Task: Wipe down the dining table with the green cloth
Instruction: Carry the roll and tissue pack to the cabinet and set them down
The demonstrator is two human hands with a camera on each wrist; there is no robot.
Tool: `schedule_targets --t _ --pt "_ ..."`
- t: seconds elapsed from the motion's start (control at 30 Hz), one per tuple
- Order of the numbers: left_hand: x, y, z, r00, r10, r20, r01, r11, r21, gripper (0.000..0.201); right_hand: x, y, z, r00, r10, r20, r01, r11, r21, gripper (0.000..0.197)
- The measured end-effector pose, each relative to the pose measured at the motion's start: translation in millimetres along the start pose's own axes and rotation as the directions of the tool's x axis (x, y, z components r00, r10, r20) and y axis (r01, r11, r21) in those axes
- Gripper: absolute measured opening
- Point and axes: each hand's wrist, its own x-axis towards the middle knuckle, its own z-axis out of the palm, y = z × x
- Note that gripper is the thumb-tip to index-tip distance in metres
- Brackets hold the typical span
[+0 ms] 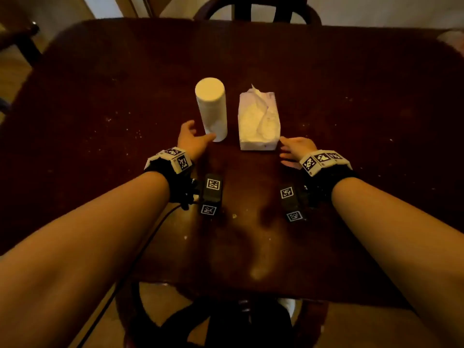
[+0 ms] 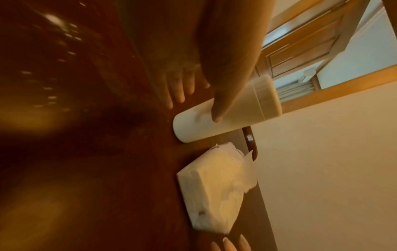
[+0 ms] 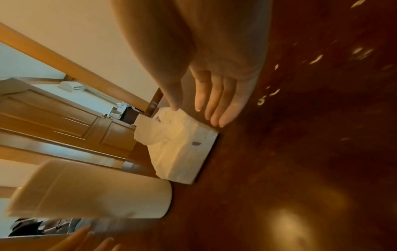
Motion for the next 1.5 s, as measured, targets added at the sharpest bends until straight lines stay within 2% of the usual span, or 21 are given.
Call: schedule_targets --t 0.07,0.2,0.3,0.37,0.5,0.67,0.77,0.9,1.03,1.17,1.27,1.33,1.4,1.5 --pt "21.8 6.4 -3.5 0.995 0.095 0.004 -0.096 0.995 0.042 0.088 13.6 -11.9 14.9 0.994 -0.065 -0.084 0.06 0.997 -0.056 0.022" --pt "54.0 9.9 5.5 0.96 0.266 0.088 -0.27 0.962 0.037 0.089 43.5 -16.6 33.1 0.957 -0.206 -0.204 0.131 0.936 -0.328 0.041" --pt "63.1 7.4 15.2 0.929 0.356 0.098 -0.36 0.932 0.028 0.086 51.8 -13.4 36.9 0.921 -0.285 -0.265 0.153 0.892 -0.424 0.035" --pt "66.8 6.0 18.6 0.919 0.382 0.094 -0.386 0.922 0.018 0.083 56.1 -12.5 34.6 0.916 -0.312 -0.252 0.174 0.875 -0.451 0.032" --pt "59.3 0.8 12.6 0.912 0.403 0.082 -0.405 0.915 0.005 0.078 43.9 -14.7 33.9 0.933 -0.292 -0.212 0.201 0.908 -0.369 0.034" --pt "12.0 -13.1 -18.3 0.921 0.389 0.029 -0.385 0.919 -0.085 0.079 -4.4 -6.0 42.8 0.93 -0.323 -0.175 0.282 0.933 -0.223 0.034" --pt "-27.7 -29.8 -46.0 0.934 0.356 -0.033 -0.357 0.925 -0.127 0.08 -43.4 10.0 51.0 0.93 -0.343 -0.131 0.312 0.927 -0.209 0.033" --pt "-95.2 -69.5 -90.1 0.944 0.292 -0.151 -0.317 0.931 -0.179 0.081 -98.0 45.1 73.4 0.892 -0.451 -0.041 0.425 0.864 -0.271 0.033" --pt "-171.7 -123.5 -139.9 0.928 0.219 -0.3 -0.291 0.932 -0.219 0.079 -161.0 92.6 109.6 0.816 -0.553 0.166 0.573 0.738 -0.357 0.034" --pt "-248.3 -180.0 -192.3 0.873 0.095 -0.479 -0.258 0.923 -0.287 0.073 -222.5 137.2 160.1 0.752 -0.538 0.381 0.657 0.653 -0.376 0.032" --pt "-305.1 -229.5 -241.4 0.799 -0.014 -0.601 -0.219 0.924 -0.312 0.069 -280.6 172.6 210.7 0.691 -0.49 0.531 0.71 0.598 -0.372 0.031" --pt "-343.0 -264.8 -276.6 0.742 -0.088 -0.664 -0.201 0.916 -0.347 0.071 -317.2 201.2 248.1 0.65 -0.418 0.635 0.735 0.559 -0.384 0.028" --pt "-379.6 -300.1 -313.9 0.676 -0.191 -0.712 -0.172 0.898 -0.405 0.074 -353.2 230.4 290.9 0.587 -0.346 0.732 0.774 0.505 -0.383 0.02" --pt "-431.7 -354.6 -367.6 0.552 -0.321 -0.769 -0.152 0.868 -0.472 0.078 -406.1 274.8 359.4 0.466 -0.244 0.851 0.847 0.401 -0.349 0.016"
